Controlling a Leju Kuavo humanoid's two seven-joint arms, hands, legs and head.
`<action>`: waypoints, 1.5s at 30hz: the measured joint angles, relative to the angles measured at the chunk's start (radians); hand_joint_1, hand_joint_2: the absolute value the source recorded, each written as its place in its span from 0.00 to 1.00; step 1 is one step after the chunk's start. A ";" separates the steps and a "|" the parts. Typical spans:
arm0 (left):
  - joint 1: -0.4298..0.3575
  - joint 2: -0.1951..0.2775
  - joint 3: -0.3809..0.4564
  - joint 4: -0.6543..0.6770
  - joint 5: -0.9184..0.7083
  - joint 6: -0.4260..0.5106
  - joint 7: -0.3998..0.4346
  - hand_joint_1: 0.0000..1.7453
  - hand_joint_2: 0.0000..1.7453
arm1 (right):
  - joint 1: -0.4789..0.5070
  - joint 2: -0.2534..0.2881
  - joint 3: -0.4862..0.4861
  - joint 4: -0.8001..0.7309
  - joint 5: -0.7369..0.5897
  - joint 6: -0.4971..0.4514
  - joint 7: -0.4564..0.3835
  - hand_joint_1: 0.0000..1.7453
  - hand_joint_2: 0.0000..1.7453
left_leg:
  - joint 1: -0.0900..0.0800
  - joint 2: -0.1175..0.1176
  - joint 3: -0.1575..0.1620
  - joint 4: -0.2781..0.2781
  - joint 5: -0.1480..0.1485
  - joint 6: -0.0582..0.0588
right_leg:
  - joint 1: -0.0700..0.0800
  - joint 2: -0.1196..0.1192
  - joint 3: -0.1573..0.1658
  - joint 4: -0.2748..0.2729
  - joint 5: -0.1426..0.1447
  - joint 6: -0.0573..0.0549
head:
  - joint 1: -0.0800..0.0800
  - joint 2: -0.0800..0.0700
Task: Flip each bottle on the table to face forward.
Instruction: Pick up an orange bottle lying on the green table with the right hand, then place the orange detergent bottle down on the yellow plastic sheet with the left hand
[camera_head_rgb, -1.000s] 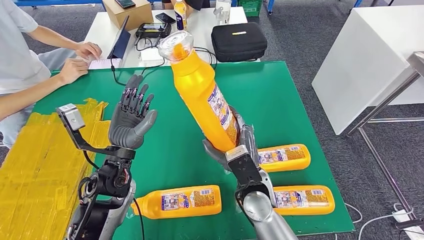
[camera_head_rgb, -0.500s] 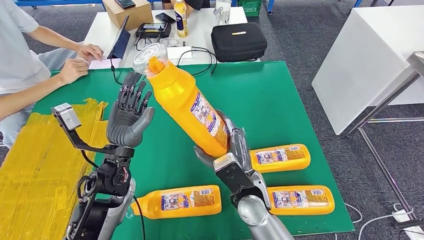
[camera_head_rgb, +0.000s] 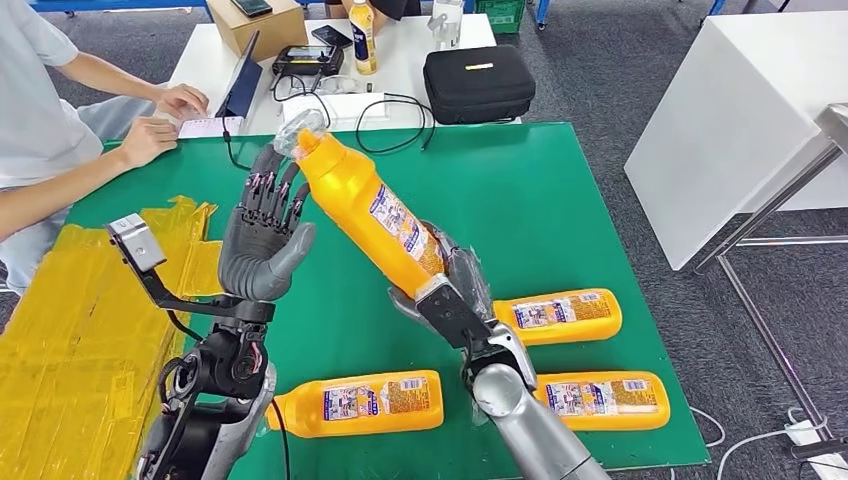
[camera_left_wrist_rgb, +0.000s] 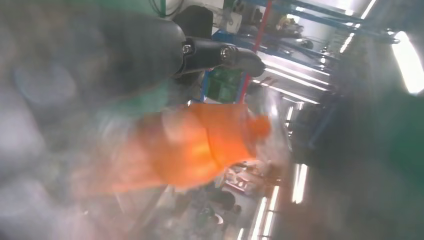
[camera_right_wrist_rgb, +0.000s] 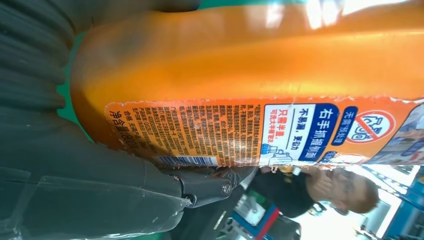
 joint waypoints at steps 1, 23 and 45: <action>0.000 0.000 -0.003 0.000 0.000 -0.001 0.000 0.00 1.00 | -0.006 0.001 -0.002 0.013 -0.002 -0.001 0.000 0.90 1.00 | 0.000 0.000 0.000 0.000 0.000 0.000 | 0.000 0.000 0.000 0.000 0.000 0.000 | 0.000 0.000; 0.003 0.000 -0.011 0.002 0.011 -0.007 0.002 0.00 1.00 | -0.044 0.024 -0.028 0.089 0.014 -0.009 -0.010 0.89 1.00 | 0.000 0.000 0.000 0.000 0.000 0.000 | 0.000 0.000 0.000 0.000 0.000 0.000 | 0.000 0.000; -0.001 0.000 -0.007 0.068 0.023 -0.019 0.002 0.00 1.00 | -0.030 0.052 0.189 0.014 0.229 -0.074 -0.003 0.98 1.00 | 0.000 0.001 0.000 0.000 0.000 0.000 | 0.000 0.000 -0.001 0.000 0.000 0.000 | 0.000 0.000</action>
